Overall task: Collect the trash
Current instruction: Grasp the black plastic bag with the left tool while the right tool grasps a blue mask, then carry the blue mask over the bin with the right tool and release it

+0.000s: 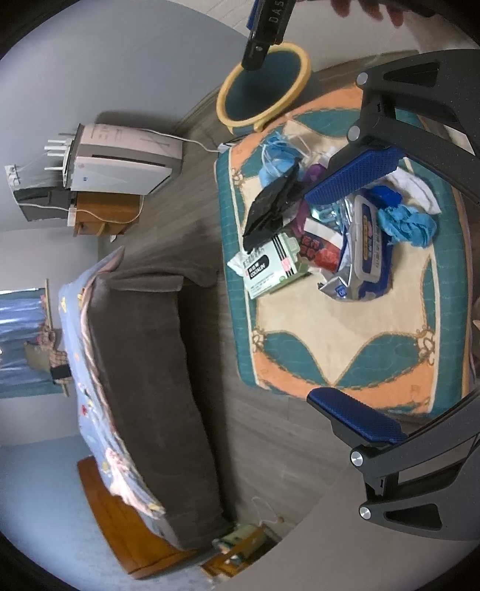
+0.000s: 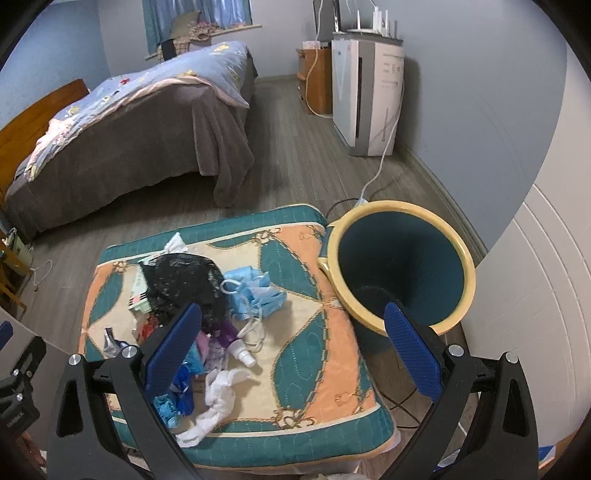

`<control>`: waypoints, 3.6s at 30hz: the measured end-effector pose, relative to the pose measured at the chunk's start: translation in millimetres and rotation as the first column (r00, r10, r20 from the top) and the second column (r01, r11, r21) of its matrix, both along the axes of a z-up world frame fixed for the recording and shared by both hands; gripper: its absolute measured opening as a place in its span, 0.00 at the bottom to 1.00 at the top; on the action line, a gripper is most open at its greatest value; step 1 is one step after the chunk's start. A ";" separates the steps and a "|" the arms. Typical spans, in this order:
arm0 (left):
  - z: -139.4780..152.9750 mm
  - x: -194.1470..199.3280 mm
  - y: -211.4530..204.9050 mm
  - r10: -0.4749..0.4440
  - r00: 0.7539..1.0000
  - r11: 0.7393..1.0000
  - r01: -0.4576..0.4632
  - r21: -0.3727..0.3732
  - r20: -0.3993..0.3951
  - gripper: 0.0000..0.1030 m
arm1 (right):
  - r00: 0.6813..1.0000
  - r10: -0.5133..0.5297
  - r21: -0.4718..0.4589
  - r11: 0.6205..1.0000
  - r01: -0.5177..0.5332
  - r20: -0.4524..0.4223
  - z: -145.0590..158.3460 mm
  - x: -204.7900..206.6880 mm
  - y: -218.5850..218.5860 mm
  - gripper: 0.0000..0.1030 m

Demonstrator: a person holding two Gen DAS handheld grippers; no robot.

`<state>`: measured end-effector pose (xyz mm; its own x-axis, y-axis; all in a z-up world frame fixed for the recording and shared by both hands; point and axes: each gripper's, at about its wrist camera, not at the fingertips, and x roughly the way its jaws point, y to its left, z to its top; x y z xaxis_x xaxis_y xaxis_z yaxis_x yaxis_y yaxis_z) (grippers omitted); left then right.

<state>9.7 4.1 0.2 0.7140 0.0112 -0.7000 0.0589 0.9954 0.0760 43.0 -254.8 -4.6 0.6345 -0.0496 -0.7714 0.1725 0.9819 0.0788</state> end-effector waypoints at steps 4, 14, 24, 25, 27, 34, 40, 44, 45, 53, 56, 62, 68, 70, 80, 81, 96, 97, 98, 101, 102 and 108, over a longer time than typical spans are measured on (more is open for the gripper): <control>-2.6 11.4 4.4 0.014 1.000 0.999 -0.013 -0.033 0.022 0.95 | 0.997 0.028 0.025 0.999 -0.026 -0.067 -7.8 20.6 -6.1 0.95; -23.2 70.9 3.5 -0.014 0.998 1.000 0.015 0.006 -0.058 0.95 | 0.984 0.105 0.017 0.994 -0.104 -0.140 -40.5 64.9 2.7 0.95; -53.8 115.7 -11.1 -0.059 0.992 0.997 0.064 0.040 -0.110 0.95 | 0.954 0.203 0.082 0.979 -0.189 -0.222 -89.8 108.5 18.1 0.92; -55.6 119.4 -14.0 -0.065 0.992 0.996 0.070 0.048 -0.112 0.95 | 0.947 0.219 0.083 0.975 -0.205 -0.235 -94.6 111.5 22.0 0.89; -56.2 125.1 -17.7 -0.077 0.991 0.995 0.083 0.050 -0.109 0.95 | 0.936 0.230 0.075 0.973 -0.217 -0.267 -103.9 115.1 26.1 0.79; -70.7 145.6 -39.0 -0.118 0.981 0.993 0.115 -0.029 -0.156 0.95 | 0.914 0.262 0.196 0.958 -0.208 -0.310 -115.0 126.7 19.9 0.13; -92.8 157.2 -70.9 -0.177 0.960 0.984 0.173 -0.037 -0.217 0.92 | 0.948 0.214 0.221 0.962 -0.162 -0.235 -82.7 123.4 -1.6 0.07; -109.0 159.7 -79.0 -0.206 0.934 0.978 0.202 -0.045 -0.291 0.63 | 0.961 0.204 0.218 0.962 -0.162 -0.187 -64.3 123.1 -14.5 0.07; -111.5 159.6 -80.4 -0.217 0.928 0.976 0.214 -0.046 -0.304 0.51 | 0.962 0.205 0.225 0.961 -0.163 -0.179 -61.6 122.8 -16.9 0.07; -94.9 149.2 -81.3 -0.257 0.936 0.966 0.259 -0.024 -0.241 0.14 | 0.969 0.207 0.251 0.953 -0.169 -0.136 -47.5 121.1 -19.4 0.07; -83.0 145.8 -83.1 -0.270 0.942 0.962 0.275 -0.002 -0.200 0.08 | 0.969 0.211 0.254 0.952 -0.173 -0.131 -41.6 119.6 -16.6 0.07; -70.6 140.5 -83.2 -0.262 0.950 0.963 0.268 0.018 -0.169 0.05 | 0.977 0.184 0.257 0.954 -0.152 -0.106 -22.8 106.5 -19.3 0.07; -26.8 134.3 -92.7 -0.272 0.959 0.962 0.270 -0.039 -0.079 0.05 | 0.988 0.139 0.152 0.980 -0.129 -0.060 -1.0 88.5 -30.8 0.07; -16.4 134.1 -100.8 -0.283 0.957 0.958 0.278 -0.072 -0.066 0.05 | 0.991 0.123 0.106 0.987 -0.117 -0.053 0.8 83.7 -38.7 0.07; 1.9 113.8 -166.8 -0.378 0.925 0.924 0.379 -0.044 0.028 0.05 | 0.999 0.049 0.099 0.994 -0.046 -0.019 1.6 72.1 -101.6 0.07; 3.3 109.3 -167.8 -0.377 0.925 0.924 0.379 -0.049 0.034 0.05 | 0.999 0.052 0.099 0.994 -0.050 -0.017 1.1 73.6 -104.2 0.07; -3.9 95.1 -154.6 -0.327 0.945 0.937 0.325 -0.128 0.004 0.05 | 0.996 0.091 0.128 0.988 -0.087 -0.025 -14.3 77.4 -118.5 0.07; -1.3 95.5 -161.4 -0.337 0.941 0.933 0.337 -0.124 0.016 0.05 | 0.997 0.078 0.128 0.989 -0.075 -0.018 -12.4 75.1 -126.4 0.07; 1.6 93.9 -167.5 -0.351 0.936 0.928 0.351 -0.128 0.024 0.05 | 0.998 0.061 0.120 0.991 -0.059 -0.010 -11.2 71.4 -134.6 0.07; 6.7 91.8 -193.5 -0.407 0.912 0.904 0.409 -0.123 0.039 0.05 | 1.000 0.011 0.113 0.994 -0.010 -0.006 -9.9 63.4 -159.4 0.07; 6.9 91.4 -200.7 -0.422 0.906 0.898 0.423 -0.120 0.040 0.05 | 1.000 -0.011 0.119 0.993 0.012 -0.007 -10.6 60.6 -169.6 0.07; -0.9 91.1 -250.7 -0.498 0.867 0.856 0.496 -0.147 0.023 0.05 | 0.993 -0.117 0.166 0.979 0.121 -0.034 -26.2 53.3 -218.6 0.07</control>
<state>100.7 -246.6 -0.7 0.5872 -0.4433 -0.6772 0.5484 0.8333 -0.0699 96.2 -473.4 -30.8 0.6134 0.0075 -0.7897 0.2909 0.9275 0.2348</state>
